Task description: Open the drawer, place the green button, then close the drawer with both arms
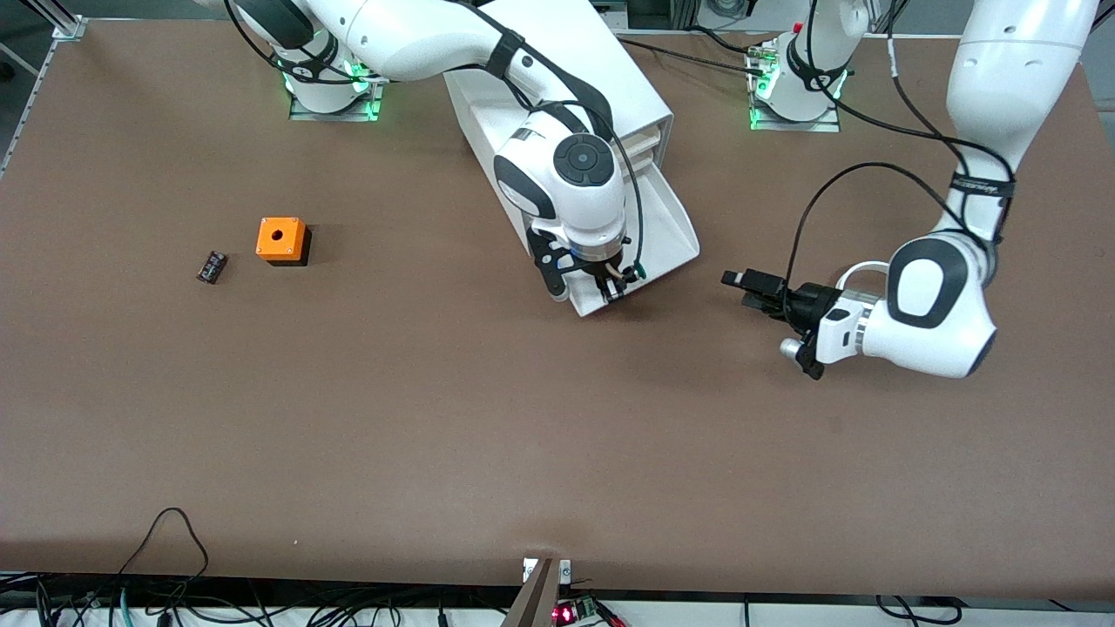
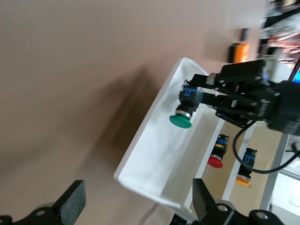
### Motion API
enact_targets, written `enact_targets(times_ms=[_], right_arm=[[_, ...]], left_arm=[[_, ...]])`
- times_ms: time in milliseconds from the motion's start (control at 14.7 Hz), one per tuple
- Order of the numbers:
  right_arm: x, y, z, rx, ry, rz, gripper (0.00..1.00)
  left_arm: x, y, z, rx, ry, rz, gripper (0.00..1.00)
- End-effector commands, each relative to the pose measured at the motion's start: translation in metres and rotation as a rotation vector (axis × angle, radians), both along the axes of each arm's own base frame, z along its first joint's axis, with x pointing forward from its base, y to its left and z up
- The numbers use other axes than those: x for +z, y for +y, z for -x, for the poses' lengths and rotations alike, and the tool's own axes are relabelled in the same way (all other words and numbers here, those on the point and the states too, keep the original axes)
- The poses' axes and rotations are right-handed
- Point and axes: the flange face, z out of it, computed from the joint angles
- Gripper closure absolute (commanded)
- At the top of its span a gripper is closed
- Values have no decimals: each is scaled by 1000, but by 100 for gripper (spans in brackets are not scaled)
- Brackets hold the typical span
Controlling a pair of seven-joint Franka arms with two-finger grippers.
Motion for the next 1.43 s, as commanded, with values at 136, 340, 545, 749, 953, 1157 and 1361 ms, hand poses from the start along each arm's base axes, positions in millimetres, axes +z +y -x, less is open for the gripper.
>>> enact_targets(times_ms=[136, 340, 545, 749, 953, 1157, 1361], right_arm=[[-9, 9, 9, -46, -32, 18, 15], [7, 9, 6, -42, -47, 9, 0], [35, -15, -22, -38, -88, 7, 0], [83, -59, -57, 218, -134, 44, 0], [114, -120, -88, 479, -81, 95, 0], [142, -200, -125, 623, -72, 77, 0], [146, -268, -139, 754, -38, 110, 0]], left_arm=[[71, 2, -19, 4, 44, -273, 0], [115, -25, -13, 39, 24, -450, 0], [139, -53, -4, 38, -30, -610, 0], [158, -57, -7, 58, -86, -694, 0], [165, -51, -11, 50, -137, -774, 0], [169, -46, -23, 62, -169, -794, 0], [161, -56, -27, 96, -158, -813, 0]])
